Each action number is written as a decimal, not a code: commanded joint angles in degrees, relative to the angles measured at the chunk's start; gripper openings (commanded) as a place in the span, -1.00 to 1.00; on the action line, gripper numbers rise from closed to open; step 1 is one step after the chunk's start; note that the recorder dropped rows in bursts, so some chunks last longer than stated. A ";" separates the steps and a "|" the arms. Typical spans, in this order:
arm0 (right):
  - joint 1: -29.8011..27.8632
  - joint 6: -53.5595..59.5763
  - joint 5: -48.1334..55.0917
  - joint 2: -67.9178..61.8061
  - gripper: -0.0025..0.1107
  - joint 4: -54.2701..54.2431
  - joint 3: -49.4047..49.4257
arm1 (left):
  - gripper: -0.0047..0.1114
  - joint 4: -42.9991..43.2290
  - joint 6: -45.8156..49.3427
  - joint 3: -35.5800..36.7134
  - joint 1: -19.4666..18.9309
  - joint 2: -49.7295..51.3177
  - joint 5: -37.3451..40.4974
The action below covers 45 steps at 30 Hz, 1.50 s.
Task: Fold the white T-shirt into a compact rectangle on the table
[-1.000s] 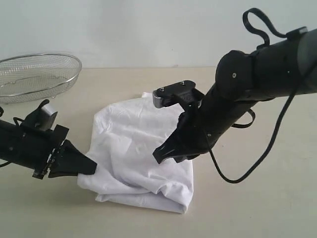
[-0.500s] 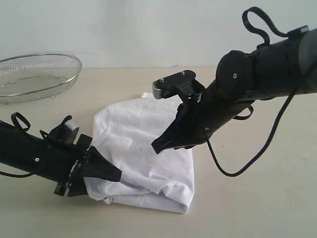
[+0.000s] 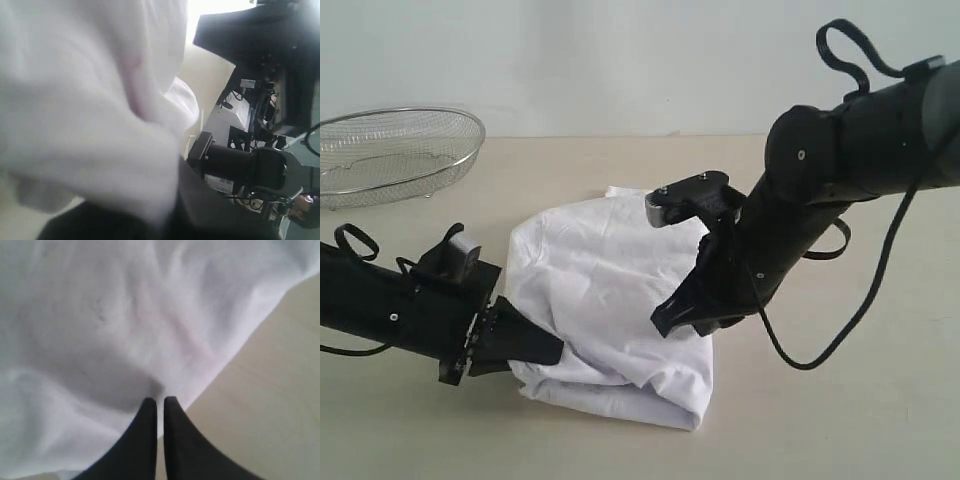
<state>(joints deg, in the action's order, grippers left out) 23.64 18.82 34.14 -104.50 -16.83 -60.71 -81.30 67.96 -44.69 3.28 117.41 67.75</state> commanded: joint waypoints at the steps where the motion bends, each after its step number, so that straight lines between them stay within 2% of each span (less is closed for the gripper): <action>1: 0.24 -0.22 -0.17 -2.21 -0.96 0.60 0.01 | -0.84 0.24 0.63 -0.67 -1.06 -0.07 2.21; 13: 0.37 -0.33 -2.69 -8.12 -0.96 -0.82 0.01 | -0.84 4.77 -0.05 -0.67 -5.46 -0.63 2.21; 19: 0.26 -0.33 -2.70 -8.12 -0.96 -0.18 0.01 | -0.84 7.50 -0.05 -0.67 -5.68 -0.63 -5.15; 24: 0.26 -0.33 -3.02 -8.12 -0.96 -0.20 0.01 | -0.84 11.67 -1.98 -1.36 -7.49 -0.63 -6.76; 29: 0.26 -0.23 -3.14 -8.12 -0.96 -0.20 0.01 | -0.84 16.89 -5.83 -3.27 -9.44 -0.63 -6.51; 40: 0.26 -0.23 -3.77 -8.12 -0.96 1.06 0.01 | -0.84 26.65 -8.45 -4.71 -10.14 -1.09 -1.97; 45: 0.26 -0.23 -3.77 -8.12 -0.96 1.28 0.01 | -0.84 25.12 -9.46 -4.71 -11.53 -2.23 -1.55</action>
<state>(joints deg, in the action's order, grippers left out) 23.96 18.45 31.53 -110.79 -17.49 -61.29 -56.93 59.13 -49.28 -7.57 116.26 65.03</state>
